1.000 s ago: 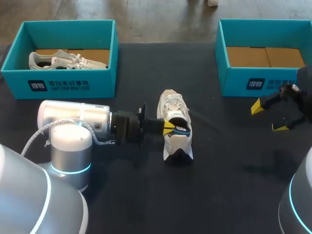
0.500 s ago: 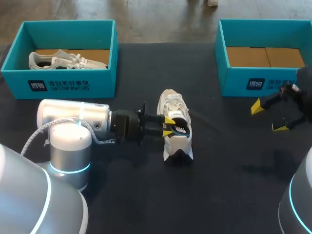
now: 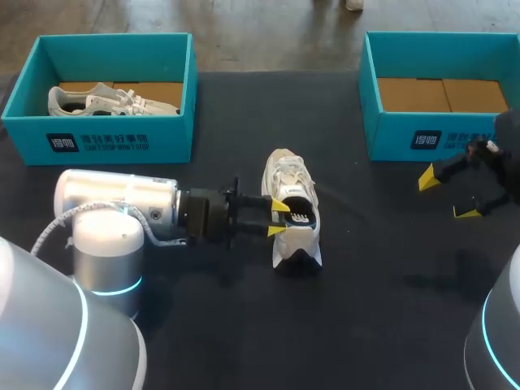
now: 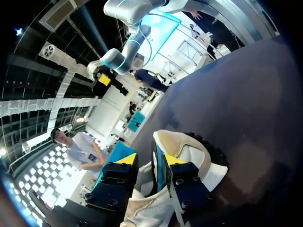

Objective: Take the shoe out of the shoebox, open the shoe tongue, remove and reinsert the insole, then place the shoe into the shoebox

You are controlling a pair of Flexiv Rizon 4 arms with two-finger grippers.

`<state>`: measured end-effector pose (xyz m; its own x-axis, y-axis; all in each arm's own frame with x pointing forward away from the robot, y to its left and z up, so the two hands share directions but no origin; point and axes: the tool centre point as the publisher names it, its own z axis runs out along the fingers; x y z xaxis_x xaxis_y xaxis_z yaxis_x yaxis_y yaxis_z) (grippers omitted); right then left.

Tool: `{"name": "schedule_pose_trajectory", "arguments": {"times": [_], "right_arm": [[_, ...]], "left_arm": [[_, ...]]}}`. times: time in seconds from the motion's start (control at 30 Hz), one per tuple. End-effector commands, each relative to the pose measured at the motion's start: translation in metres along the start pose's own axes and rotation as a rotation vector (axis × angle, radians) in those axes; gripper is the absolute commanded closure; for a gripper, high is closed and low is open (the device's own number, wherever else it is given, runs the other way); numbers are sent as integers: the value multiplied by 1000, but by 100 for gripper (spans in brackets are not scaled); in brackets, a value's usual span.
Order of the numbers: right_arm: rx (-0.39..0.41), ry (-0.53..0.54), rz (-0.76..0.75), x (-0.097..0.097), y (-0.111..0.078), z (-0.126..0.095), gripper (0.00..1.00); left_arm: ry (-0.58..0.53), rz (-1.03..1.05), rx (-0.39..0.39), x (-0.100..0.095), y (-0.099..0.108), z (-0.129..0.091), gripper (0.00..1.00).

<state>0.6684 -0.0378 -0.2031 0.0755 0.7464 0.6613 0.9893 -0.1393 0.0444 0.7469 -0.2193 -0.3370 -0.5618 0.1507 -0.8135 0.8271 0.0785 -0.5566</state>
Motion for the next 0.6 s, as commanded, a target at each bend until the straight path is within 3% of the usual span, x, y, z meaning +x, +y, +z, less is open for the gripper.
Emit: {"name": "schedule_pose_trajectory", "arguments": {"times": [0.03,0.23,0.3,0.6], "right_arm": [[-1,-4,1,0,-1,1,0],[-1,-4,1,0,-1,1,0],[-1,-4,1,0,-1,1,0],[-1,-4,1,0,-1,1,0]], "left_arm": [[14,0,1,1,0,2,69],[41,13,-4,-1,1,6,79],[46,18,-8,-2,3,7,100],[57,12,-29,1,11,3,100]]}}
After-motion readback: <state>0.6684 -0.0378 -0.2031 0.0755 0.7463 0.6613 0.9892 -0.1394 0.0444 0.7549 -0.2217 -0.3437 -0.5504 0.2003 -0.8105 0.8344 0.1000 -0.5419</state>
